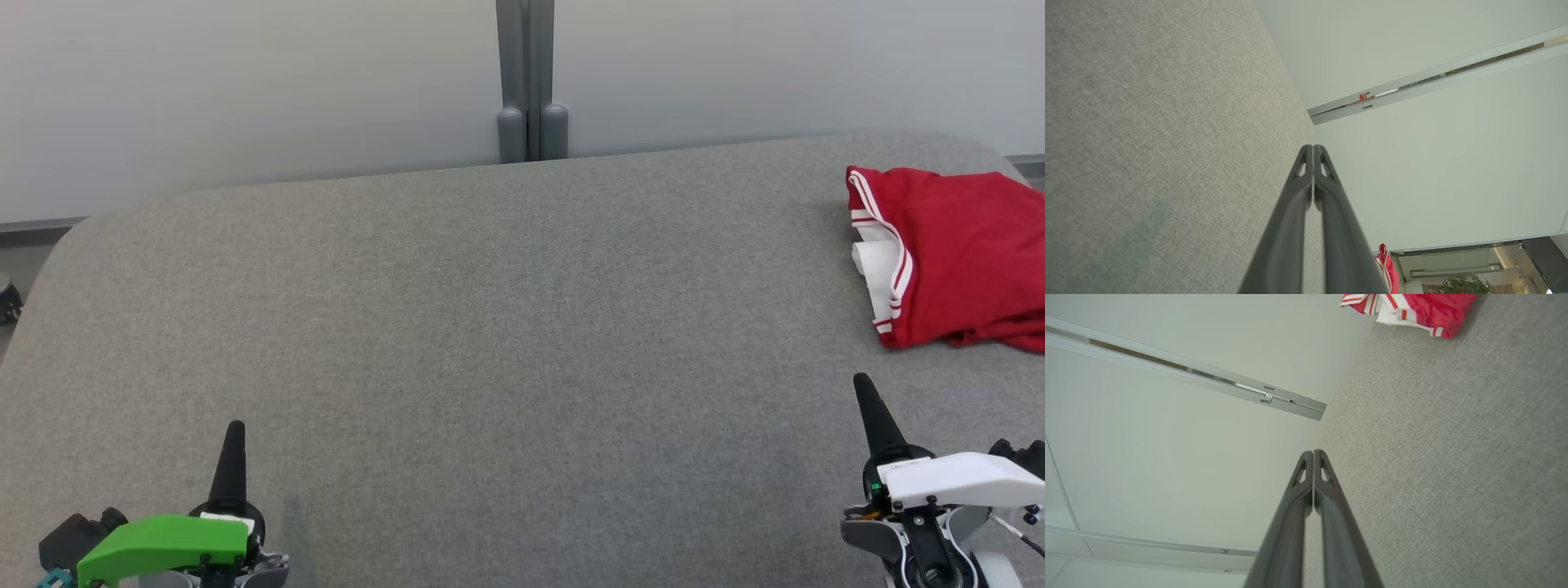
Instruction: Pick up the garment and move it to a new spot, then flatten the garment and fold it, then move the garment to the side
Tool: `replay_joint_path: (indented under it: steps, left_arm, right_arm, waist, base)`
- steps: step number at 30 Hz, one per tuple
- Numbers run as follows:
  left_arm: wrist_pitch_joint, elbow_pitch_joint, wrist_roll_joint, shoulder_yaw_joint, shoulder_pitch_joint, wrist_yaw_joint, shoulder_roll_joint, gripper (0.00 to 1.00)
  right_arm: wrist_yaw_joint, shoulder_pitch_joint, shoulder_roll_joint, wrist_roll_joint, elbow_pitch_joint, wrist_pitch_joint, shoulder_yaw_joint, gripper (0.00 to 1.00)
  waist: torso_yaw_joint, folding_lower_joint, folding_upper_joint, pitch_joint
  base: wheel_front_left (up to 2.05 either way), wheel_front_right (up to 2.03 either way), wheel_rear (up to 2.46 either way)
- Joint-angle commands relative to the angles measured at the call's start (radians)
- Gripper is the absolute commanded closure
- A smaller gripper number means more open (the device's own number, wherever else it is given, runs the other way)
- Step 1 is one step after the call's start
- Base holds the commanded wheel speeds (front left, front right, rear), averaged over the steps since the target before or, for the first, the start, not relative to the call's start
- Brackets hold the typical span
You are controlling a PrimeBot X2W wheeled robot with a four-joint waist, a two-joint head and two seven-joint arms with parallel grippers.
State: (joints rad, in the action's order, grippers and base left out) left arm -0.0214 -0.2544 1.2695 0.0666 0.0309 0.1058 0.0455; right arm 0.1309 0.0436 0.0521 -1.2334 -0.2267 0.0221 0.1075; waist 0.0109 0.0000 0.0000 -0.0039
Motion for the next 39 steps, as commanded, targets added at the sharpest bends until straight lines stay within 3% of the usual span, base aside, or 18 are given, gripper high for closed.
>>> replay_joint_path:
  steps: [1, 39]
  left_arm:
    - [-0.006, 0.011, 0.025, 0.008, 0.026, 0.006, 0.006, 1.0]
    - [-0.082, 0.011, 0.302, 0.045, 0.078, 0.026, 0.007, 1.0]
  right_arm:
    - [0.0, 0.018, 0.003, -0.026, 0.002, 0.006, 0.002, 1.0]
    - [0.0, 0.065, -0.001, -0.334, -0.016, 0.084, 0.007, 1.0]
  waist:
    - [0.0, 0.0, 0.0, 0.0]
    - [-0.009, 0.0, 0.0, 0.006]
  base:
    - [0.0, 0.0, 0.0]
    - [0.0, 0.0, 0.0]
